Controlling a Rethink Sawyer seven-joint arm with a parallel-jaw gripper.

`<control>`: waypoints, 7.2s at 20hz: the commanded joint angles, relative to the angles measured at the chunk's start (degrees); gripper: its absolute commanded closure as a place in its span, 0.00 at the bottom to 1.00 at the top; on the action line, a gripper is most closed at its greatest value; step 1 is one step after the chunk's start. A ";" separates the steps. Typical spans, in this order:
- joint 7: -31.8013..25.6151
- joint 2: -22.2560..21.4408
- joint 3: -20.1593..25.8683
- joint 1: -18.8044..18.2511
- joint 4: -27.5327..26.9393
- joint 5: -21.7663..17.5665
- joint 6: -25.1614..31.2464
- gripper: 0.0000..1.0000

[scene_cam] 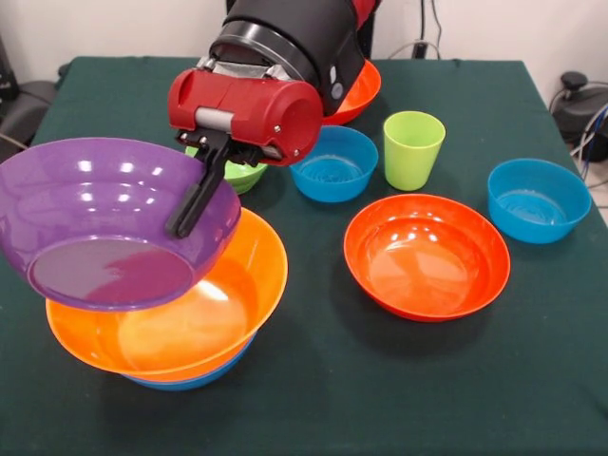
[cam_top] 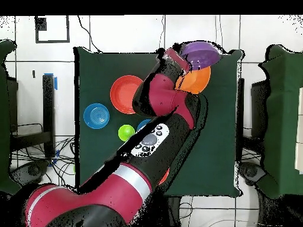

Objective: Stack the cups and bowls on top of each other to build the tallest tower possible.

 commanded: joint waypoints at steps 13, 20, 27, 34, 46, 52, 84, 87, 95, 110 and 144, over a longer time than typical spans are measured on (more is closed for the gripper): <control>4.66 -0.66 6.81 0.63 3.68 1.57 1.43 1.00; 4.79 1.95 5.34 2.15 2.39 6.34 0.03 1.00; 4.17 3.95 4.71 3.15 2.62 10.24 -1.63 1.00; 3.58 3.56 5.25 2.94 2.72 9.27 -1.08 1.00; 3.26 6.18 2.97 3.22 2.07 12.75 -6.19 1.00; 2.76 7.37 1.60 4.05 2.88 15.93 -9.72 1.00; 1.26 9.03 1.05 5.59 4.03 21.27 -11.84 0.00; 1.08 9.42 0.66 6.00 4.20 22.48 -12.05 0.00; 2.17 11.24 0.61 5.83 4.12 25.99 -16.14 0.00; 4.04 15.53 3.24 3.52 3.95 29.30 -27.23 0.00; 8.25 11.23 11.19 -0.88 4.38 18.30 -20.84 0.00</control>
